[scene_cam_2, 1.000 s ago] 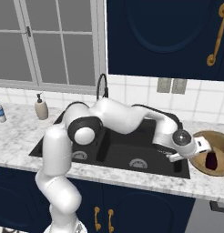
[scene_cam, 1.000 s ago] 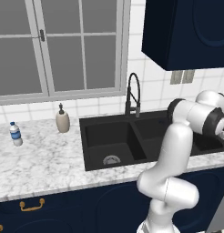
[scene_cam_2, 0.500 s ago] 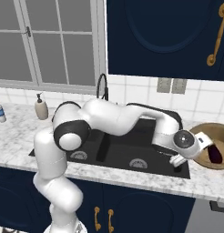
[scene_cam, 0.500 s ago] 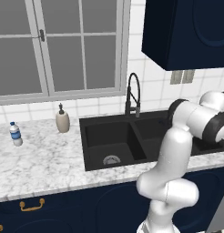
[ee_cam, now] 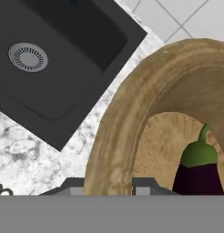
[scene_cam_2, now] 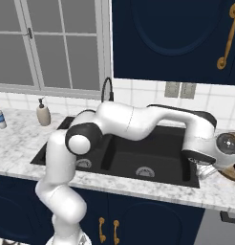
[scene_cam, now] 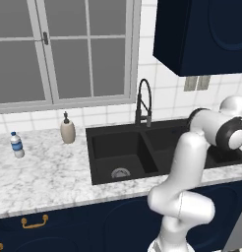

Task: Pick the eggplant from the sink and place it in the bowl. Then pick the bowl and place it in the microwave. Then close the microwave door and press the start button.

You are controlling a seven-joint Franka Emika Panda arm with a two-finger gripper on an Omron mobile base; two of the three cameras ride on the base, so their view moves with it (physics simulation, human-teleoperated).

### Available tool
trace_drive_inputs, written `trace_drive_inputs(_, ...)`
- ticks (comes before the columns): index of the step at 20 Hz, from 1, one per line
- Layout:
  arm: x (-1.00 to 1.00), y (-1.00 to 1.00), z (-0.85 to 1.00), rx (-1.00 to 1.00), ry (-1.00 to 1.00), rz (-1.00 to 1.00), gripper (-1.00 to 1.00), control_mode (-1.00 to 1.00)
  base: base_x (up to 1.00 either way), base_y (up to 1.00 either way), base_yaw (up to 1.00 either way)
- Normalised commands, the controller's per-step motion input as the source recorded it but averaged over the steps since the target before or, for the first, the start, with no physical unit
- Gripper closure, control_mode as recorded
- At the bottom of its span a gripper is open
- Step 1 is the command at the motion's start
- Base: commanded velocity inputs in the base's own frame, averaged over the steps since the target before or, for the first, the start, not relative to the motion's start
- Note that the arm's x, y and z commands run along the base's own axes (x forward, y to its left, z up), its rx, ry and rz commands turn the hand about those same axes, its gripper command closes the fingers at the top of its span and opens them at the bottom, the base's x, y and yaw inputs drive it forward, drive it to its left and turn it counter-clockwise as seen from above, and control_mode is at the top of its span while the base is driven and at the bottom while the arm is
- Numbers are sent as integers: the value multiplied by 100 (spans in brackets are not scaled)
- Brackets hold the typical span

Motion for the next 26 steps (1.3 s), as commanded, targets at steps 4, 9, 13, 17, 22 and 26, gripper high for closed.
trace_drive_inputs(4,-100,97,0,-16,-4,17,100,-100,0,0,0)
trace_drive_inputs(9,-65,100,1,-33,-4,13,100,-100,0,0,0)
trace_drive_inputs(13,-14,100,1,-34,0,10,100,-100,0,0,0)
trace_drive_inputs(17,0,100,0,-33,0,5,100,-100,0,0,0)
trace_drive_inputs(22,0,100,30,-8,4,0,100,-100,0,0,0)
trace_drive_inputs(26,0,100,28,8,16,0,100,-100,0,0,0)
